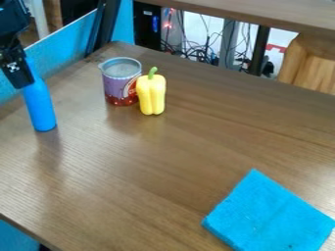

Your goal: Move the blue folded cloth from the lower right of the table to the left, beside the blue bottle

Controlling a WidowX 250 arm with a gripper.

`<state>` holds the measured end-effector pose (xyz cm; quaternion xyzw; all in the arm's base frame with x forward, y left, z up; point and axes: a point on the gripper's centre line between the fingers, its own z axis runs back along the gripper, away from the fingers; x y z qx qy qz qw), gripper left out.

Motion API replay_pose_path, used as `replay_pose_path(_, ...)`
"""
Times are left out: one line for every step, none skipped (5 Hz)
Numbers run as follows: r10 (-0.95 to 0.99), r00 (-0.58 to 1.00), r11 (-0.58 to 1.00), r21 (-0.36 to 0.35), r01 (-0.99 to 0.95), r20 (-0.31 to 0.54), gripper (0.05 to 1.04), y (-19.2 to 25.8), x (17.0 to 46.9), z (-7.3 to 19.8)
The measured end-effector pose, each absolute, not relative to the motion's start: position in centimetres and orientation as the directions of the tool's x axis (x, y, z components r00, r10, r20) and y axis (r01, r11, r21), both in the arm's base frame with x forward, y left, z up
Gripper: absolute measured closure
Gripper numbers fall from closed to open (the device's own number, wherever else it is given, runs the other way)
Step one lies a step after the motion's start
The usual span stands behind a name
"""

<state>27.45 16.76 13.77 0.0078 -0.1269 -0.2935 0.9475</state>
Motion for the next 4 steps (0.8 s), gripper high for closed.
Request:
replay_pose_path(-0.555,0.801,0.828,0.060,0.557,0.227,0.079,16.6,27.3,13.0)
replay_pose_path(-0.540,0.812,0.833,0.003,0.553,0.221,0.079,15.6,26.2,14.2)
replay_pose_path(-0.553,0.793,0.825,0.029,0.565,0.256,0.079,13.6,25.6,18.7)
replay_pose_path(-0.570,0.781,0.810,0.013,0.586,0.254,0.079,11.1,25.0,21.2)
